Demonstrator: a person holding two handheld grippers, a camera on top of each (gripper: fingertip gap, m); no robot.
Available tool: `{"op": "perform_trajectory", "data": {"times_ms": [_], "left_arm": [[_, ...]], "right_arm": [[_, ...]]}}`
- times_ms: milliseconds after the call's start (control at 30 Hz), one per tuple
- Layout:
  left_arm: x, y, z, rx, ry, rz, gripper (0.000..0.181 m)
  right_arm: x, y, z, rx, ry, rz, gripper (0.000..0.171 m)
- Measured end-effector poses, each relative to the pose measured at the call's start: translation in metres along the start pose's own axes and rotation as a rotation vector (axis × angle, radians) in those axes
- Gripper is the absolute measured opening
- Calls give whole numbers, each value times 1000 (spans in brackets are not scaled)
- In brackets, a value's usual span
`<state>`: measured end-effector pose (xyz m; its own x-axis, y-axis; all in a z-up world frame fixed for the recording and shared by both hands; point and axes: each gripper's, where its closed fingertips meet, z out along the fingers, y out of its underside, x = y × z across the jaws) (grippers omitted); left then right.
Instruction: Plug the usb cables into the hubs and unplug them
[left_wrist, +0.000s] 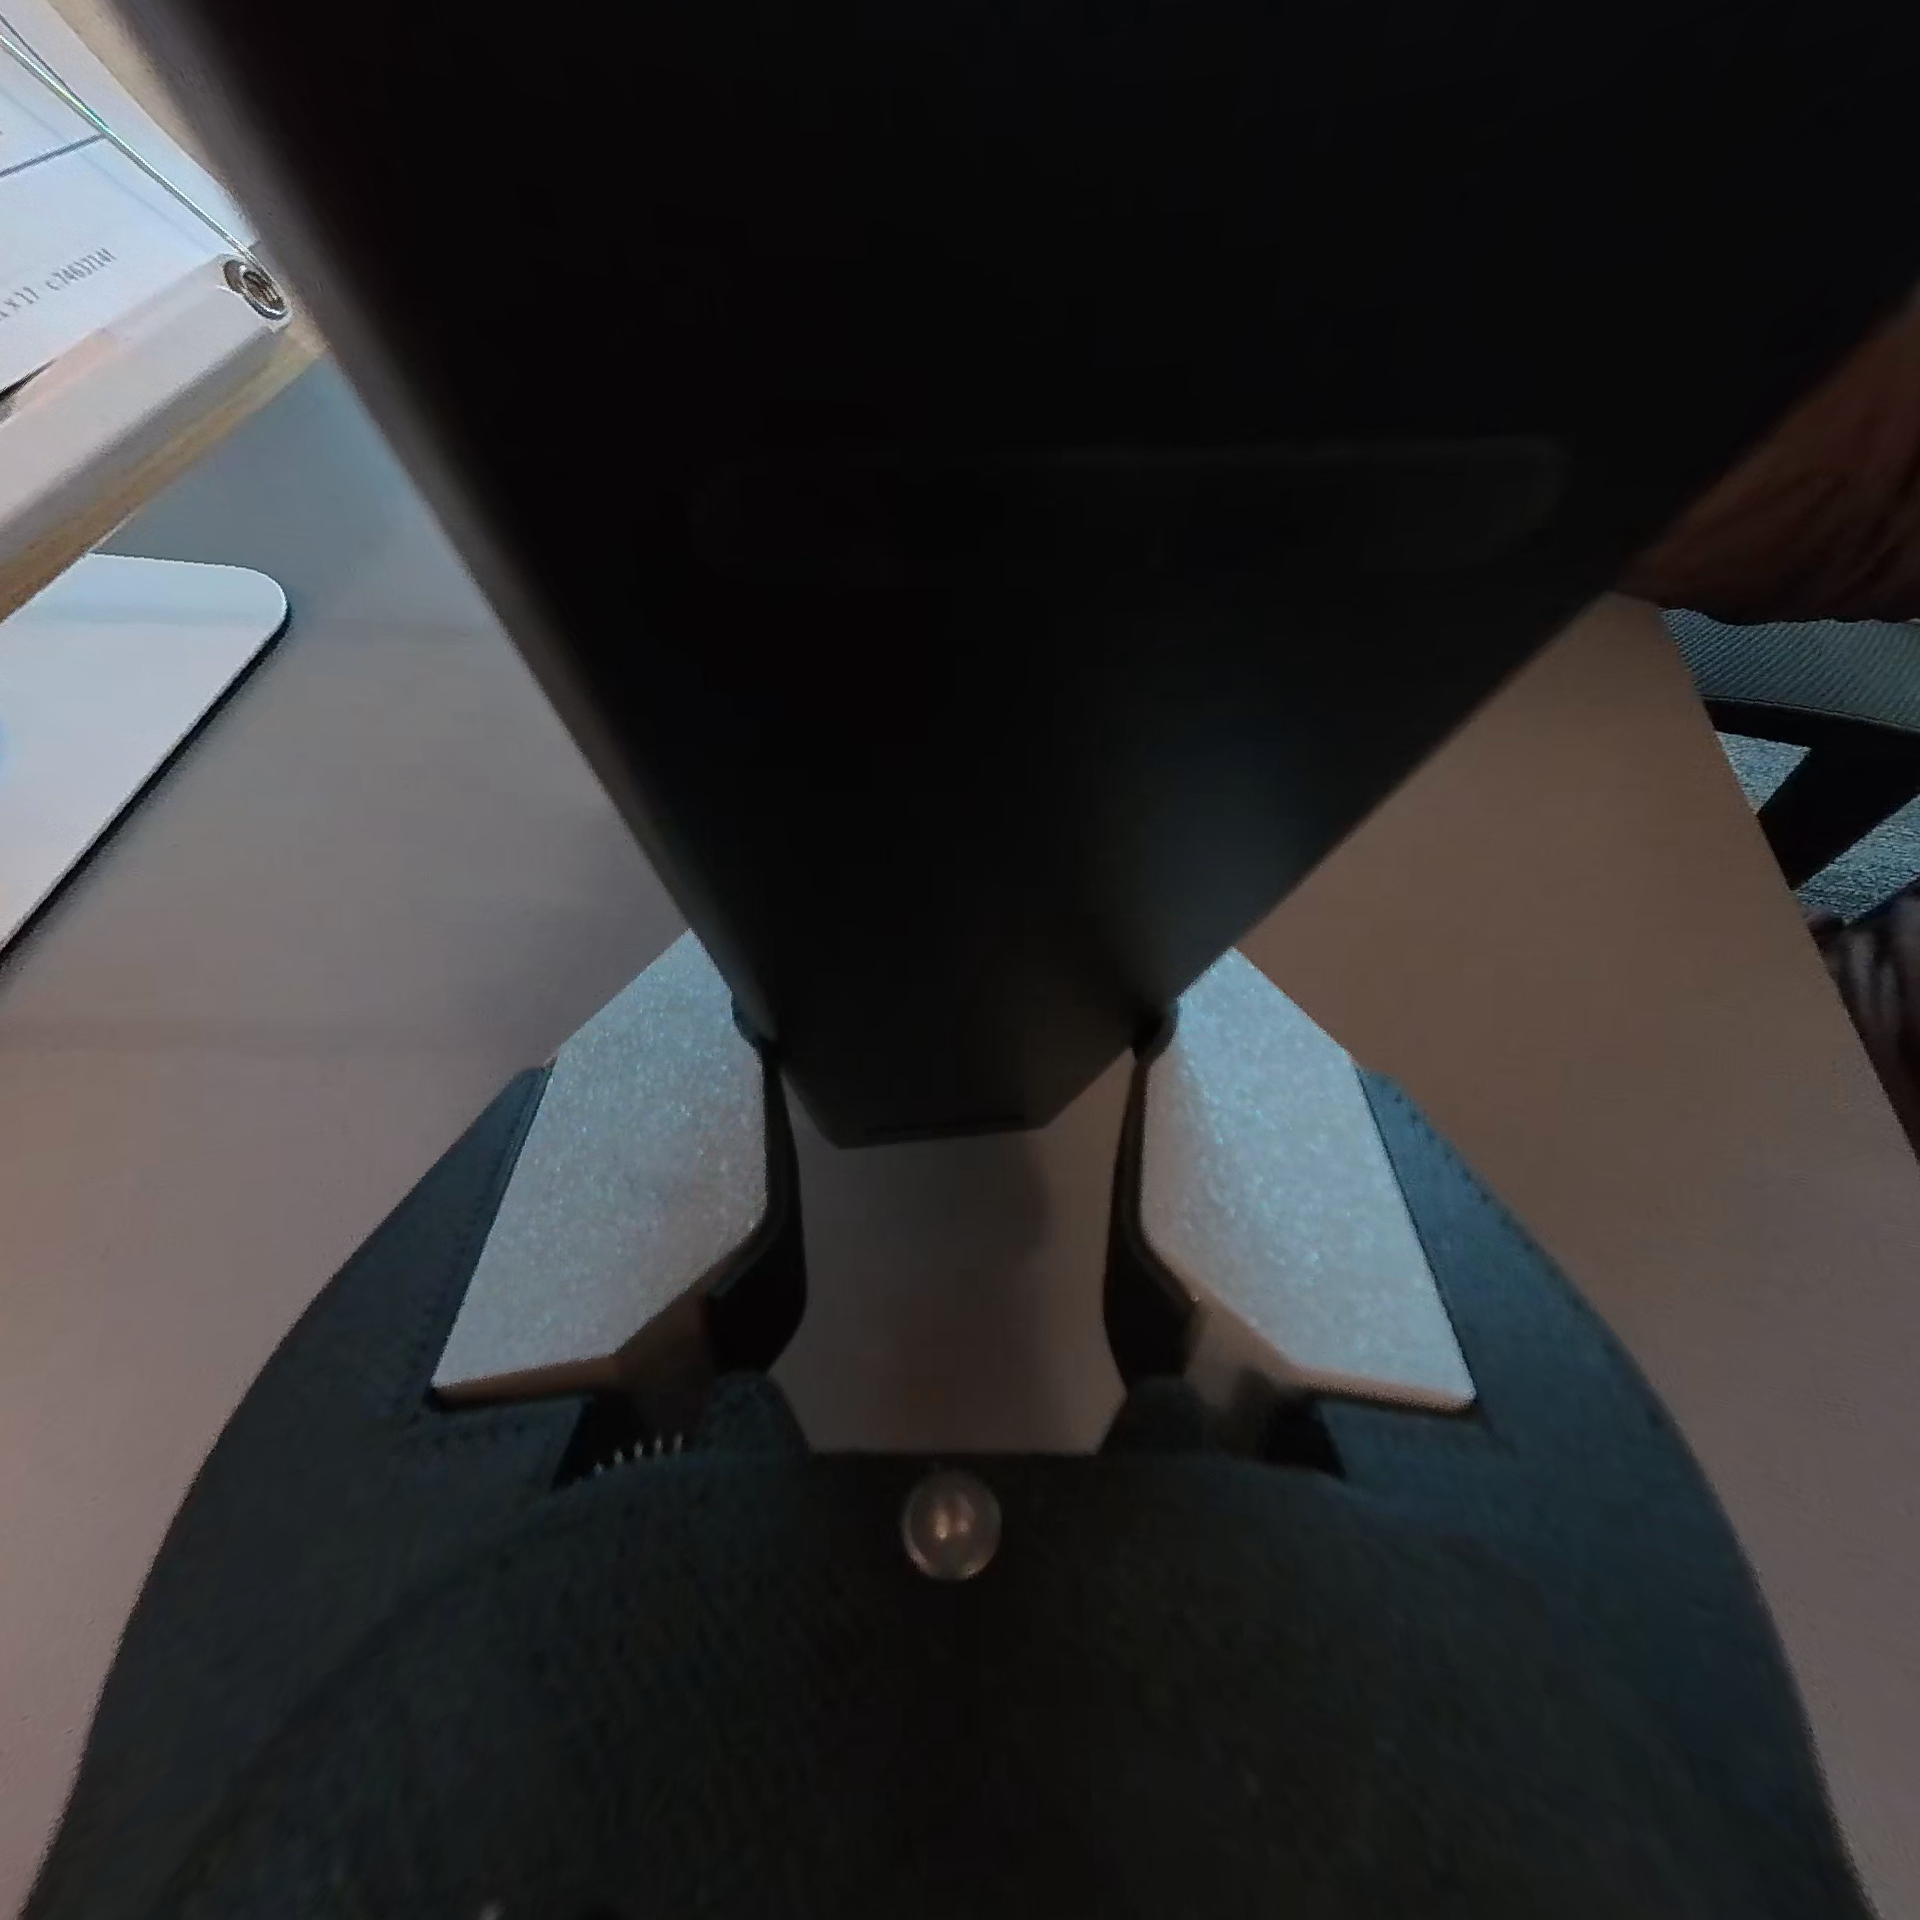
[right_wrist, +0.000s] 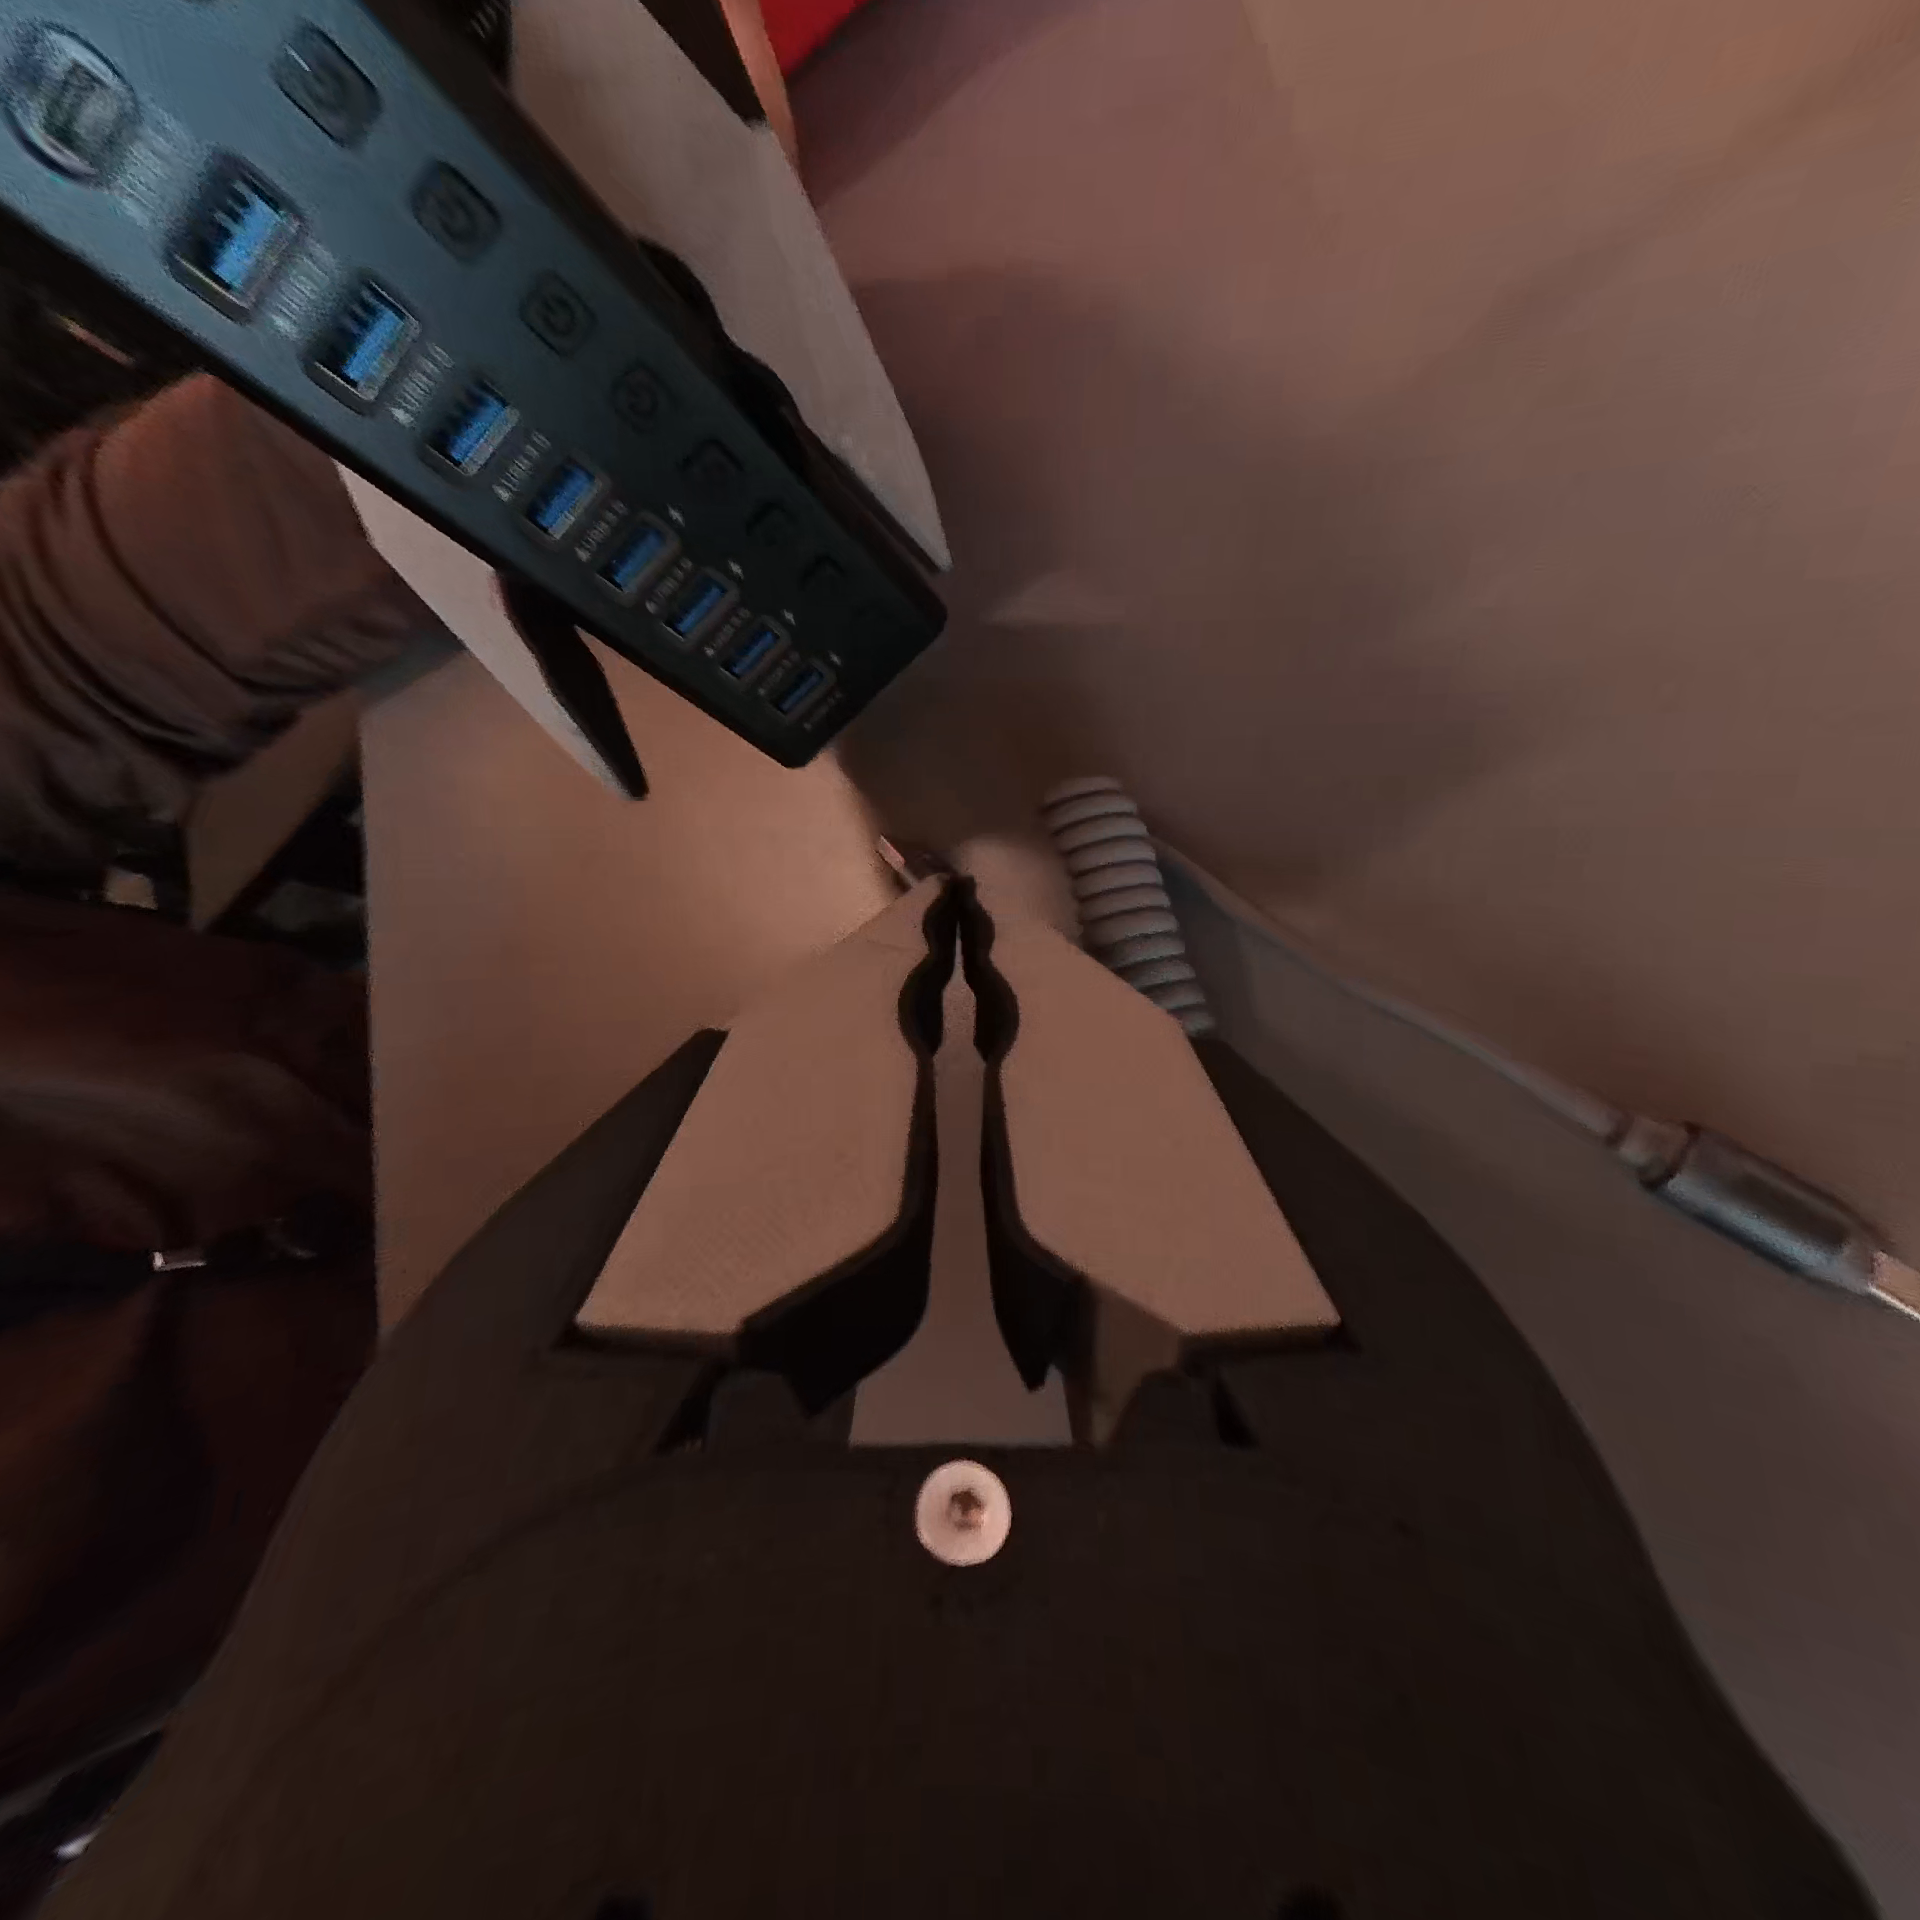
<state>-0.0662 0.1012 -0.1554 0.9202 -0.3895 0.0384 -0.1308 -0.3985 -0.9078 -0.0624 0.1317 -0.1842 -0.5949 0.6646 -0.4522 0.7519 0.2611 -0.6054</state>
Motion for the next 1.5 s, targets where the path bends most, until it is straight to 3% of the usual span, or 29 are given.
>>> {"op": "perform_trajectory", "data": {"times_ms": [333, 500, 633, 867, 1200, 1400, 1500], "left_arm": [[1, 2, 3, -17, 4, 8, 68], [1, 2, 3, -17, 3, 8, 68], [1, 2, 3, -19, 2, 10, 68], [3, 1, 3, -18, 6, 15, 67], [8, 5, 7, -43, 36, 24, 68], [14, 9, 10, -71, 64, 27, 68], [16, 11, 12, -91, 70, 33, 68]], "right_arm": [[-2, 24, 9, -156, 34, -69, 0], [-21, 19, 0, -118, -60, -91, 0], [-17, 29, -1, -173, -5, -165, 0], [-20, 6, -8, -50, -4, -166, 7], [-6, 26, 0, -165, 35, -131, 14], [-13, 40, 4, -220, -25, -153, 5], [-12, 39, 5, -233, 23, -236, 2]]}}
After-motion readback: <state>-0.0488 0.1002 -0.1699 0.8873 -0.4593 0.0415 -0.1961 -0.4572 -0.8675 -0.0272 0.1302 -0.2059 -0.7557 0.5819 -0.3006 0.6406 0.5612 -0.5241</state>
